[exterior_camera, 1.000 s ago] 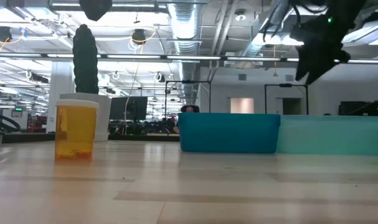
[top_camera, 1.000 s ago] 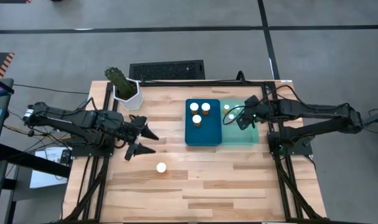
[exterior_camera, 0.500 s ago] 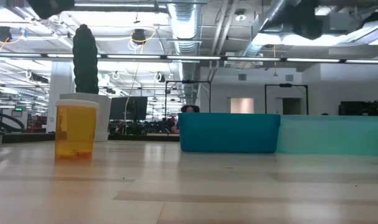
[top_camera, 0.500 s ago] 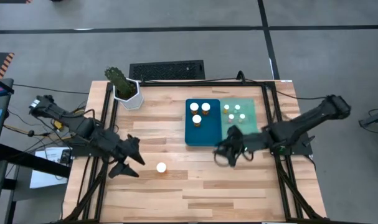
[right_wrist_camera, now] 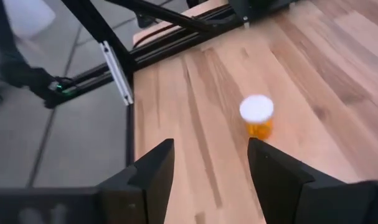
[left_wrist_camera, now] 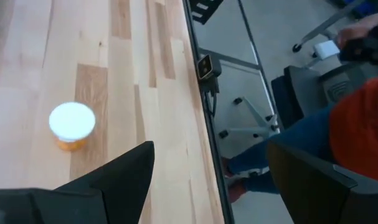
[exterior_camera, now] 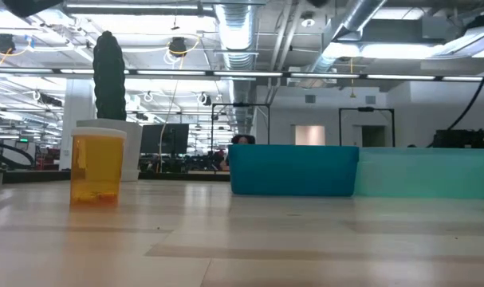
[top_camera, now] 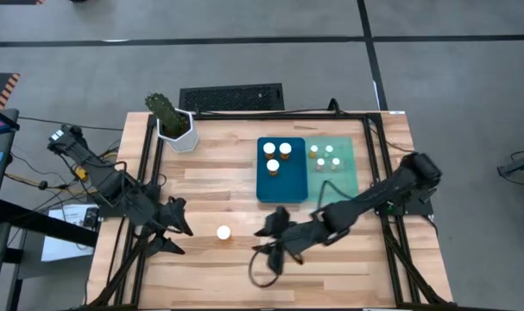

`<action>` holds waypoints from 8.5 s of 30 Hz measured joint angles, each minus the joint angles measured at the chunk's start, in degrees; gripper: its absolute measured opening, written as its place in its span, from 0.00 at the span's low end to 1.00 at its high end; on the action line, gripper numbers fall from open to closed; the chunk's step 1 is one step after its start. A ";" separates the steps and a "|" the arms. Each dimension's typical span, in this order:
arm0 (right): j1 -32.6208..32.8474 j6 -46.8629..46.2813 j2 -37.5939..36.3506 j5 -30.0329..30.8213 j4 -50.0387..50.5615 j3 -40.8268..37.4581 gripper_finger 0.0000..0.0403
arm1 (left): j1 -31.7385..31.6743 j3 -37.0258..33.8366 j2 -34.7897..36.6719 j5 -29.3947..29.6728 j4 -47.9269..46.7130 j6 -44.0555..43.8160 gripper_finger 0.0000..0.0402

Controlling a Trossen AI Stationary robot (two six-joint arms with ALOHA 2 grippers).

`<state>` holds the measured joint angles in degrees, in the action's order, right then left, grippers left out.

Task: Pick and place medicine bottles into bin by pill shape (circle, oval)
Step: Put the large orange pill bottle into the blue bin, then return to Home Position

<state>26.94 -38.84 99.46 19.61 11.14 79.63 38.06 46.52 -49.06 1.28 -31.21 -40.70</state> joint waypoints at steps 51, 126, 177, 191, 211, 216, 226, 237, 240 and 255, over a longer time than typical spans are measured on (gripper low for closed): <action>-11.30 13.39 36.67 -6.00 5.85 28.57 0.88 | 6.27 0.00 -0.02 10.14 -4.12 -0.73 0.75; -27.41 1.37 -4.74 10.24 -0.97 -28.59 0.54 | 6.25 0.04 -0.02 21.90 -4.52 -2.53 0.75; -29.22 6.43 -20.38 5.75 4.94 -28.59 0.69 | 5.76 2.23 1.97 23.06 -3.76 -3.70 0.75; -29.20 17.30 -58.51 10.87 23.14 -28.70 0.69 | 4.20 8.26 24.22 41.59 -6.13 13.49 0.75; -24.84 8.67 -94.71 12.03 11.91 -62.88 0.69 | 4.26 -17.05 48.74 42.64 -1.57 6.71 0.75; -24.51 8.85 -98.71 11.79 7.69 -68.92 0.69 | 4.22 -20.64 48.87 42.24 -1.65 2.38 0.75; -20.69 11.72 -99.28 11.70 1.40 -74.47 0.69 | 4.20 -26.56 48.85 36.87 -0.95 -4.09 0.75; -20.26 11.45 -98.69 10.35 1.45 -74.53 0.69 | 4.20 -32.62 48.81 41.91 -1.18 -8.41 0.75; -20.26 9.38 -98.68 10.15 1.51 -74.53 0.69 | 4.20 -33.35 48.82 41.29 -1.77 -11.24 0.75; -19.45 19.17 -99.35 -4.42 -9.26 -74.87 0.69 | 4.09 -34.29 48.85 18.39 24.33 21.15 0.75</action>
<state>7.49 -19.68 0.11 15.18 1.88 4.76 42.15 12.23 -0.21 19.67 -6.89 -19.54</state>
